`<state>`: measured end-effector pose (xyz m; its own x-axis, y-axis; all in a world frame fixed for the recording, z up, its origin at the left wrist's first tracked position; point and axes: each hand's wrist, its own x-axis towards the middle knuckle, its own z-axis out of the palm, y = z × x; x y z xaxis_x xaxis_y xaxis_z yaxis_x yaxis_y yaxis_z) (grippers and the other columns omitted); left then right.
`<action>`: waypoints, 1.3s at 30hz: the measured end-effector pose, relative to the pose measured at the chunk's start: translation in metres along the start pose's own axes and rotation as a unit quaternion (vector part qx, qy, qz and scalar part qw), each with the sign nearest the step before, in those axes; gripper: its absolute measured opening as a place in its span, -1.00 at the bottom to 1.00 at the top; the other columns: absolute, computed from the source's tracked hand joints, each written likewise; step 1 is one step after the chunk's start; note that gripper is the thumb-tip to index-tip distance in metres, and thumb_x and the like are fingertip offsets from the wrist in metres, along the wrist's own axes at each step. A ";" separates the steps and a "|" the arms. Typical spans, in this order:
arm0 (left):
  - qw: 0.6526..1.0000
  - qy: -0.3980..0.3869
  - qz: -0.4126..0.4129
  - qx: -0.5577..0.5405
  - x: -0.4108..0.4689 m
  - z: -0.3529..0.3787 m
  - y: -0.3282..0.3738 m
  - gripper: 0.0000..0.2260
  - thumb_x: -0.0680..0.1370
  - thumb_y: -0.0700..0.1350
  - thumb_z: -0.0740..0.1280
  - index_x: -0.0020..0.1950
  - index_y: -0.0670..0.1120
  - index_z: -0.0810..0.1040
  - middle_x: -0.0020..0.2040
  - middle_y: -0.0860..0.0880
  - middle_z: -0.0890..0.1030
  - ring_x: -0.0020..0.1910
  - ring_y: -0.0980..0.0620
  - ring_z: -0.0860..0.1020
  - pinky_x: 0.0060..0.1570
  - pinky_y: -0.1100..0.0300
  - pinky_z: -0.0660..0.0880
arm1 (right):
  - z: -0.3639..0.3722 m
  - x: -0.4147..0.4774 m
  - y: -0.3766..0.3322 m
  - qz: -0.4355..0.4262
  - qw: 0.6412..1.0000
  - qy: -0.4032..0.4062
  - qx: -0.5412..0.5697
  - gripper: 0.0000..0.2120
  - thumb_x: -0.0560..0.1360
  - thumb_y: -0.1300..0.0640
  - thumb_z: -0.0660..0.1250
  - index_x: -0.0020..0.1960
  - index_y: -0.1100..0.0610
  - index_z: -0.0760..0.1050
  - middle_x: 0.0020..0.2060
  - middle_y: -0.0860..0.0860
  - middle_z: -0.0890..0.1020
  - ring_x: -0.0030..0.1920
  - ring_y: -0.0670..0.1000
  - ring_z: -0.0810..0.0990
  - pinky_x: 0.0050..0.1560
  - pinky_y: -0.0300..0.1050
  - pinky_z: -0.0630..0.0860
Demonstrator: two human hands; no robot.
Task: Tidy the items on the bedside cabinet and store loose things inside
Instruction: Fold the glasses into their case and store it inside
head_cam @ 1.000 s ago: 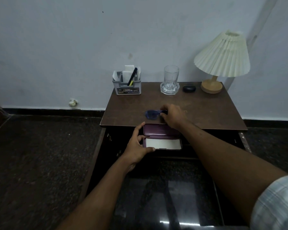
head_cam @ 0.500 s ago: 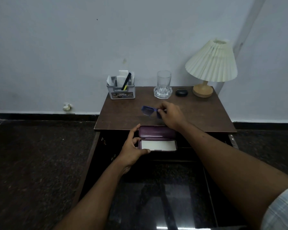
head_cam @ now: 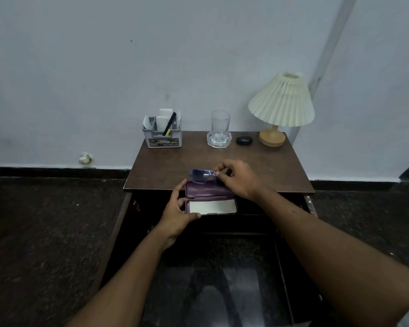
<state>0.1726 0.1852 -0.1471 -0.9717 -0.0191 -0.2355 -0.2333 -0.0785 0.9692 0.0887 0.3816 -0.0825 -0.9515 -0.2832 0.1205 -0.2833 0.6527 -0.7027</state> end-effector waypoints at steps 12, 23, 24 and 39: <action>1.000 0.002 -0.007 -0.030 0.002 0.000 0.000 -0.06 0.34 -0.53 0.43 0.52 0.20 0.24 0.12 -0.08 0.68 0.10 -0.13 0.67 0.14 -0.15 0.59 | 0.015 -0.021 0.014 -0.026 0.998 -0.046 -0.036 -0.92 0.54 0.09 0.36 -0.06 0.01 0.65 -0.11 -0.14 0.65 -0.11 -0.20 0.59 -0.08 -0.24 0.53; 1.000 0.008 0.001 -0.028 0.003 -0.002 -0.002 -0.07 0.33 -0.53 0.43 0.53 0.15 0.23 0.05 -0.07 0.70 0.10 -0.12 0.66 0.16 -0.12 0.57 | 0.025 -0.027 0.020 -0.072 0.995 -0.056 -0.046 -0.92 0.52 0.11 0.39 -0.05 0.04 0.67 -0.13 -0.11 0.68 -0.11 -0.16 0.62 -0.05 -0.16 0.56; 1.000 0.008 -0.001 -0.028 0.003 -0.002 -0.002 -0.06 0.33 -0.52 0.44 0.53 0.15 0.23 0.06 -0.08 0.70 0.10 -0.12 0.66 0.15 -0.11 0.58 | 0.025 -0.027 0.020 -0.083 0.993 -0.059 -0.052 -0.92 0.51 0.12 0.39 -0.05 0.05 0.67 -0.14 -0.11 0.68 -0.12 -0.17 0.62 -0.07 -0.20 0.55; 0.999 0.002 -0.012 -0.042 0.001 -0.002 0.002 -0.07 0.35 -0.59 0.34 0.52 0.17 0.25 0.16 -0.15 0.65 0.10 -0.09 0.66 -0.01 0.02 0.63 | 0.024 -0.030 0.029 -0.090 0.994 0.055 -0.042 -0.87 0.49 0.10 0.42 0.03 0.02 0.62 -0.09 -0.11 0.52 -0.13 -0.17 0.47 -0.05 -0.27 0.45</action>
<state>0.1709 0.1834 -0.1454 -0.9657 -0.0192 -0.2591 -0.2527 -0.1628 0.9538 0.1115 0.3917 -0.1234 -0.8902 -0.3257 0.3185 -0.4554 0.6554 -0.6025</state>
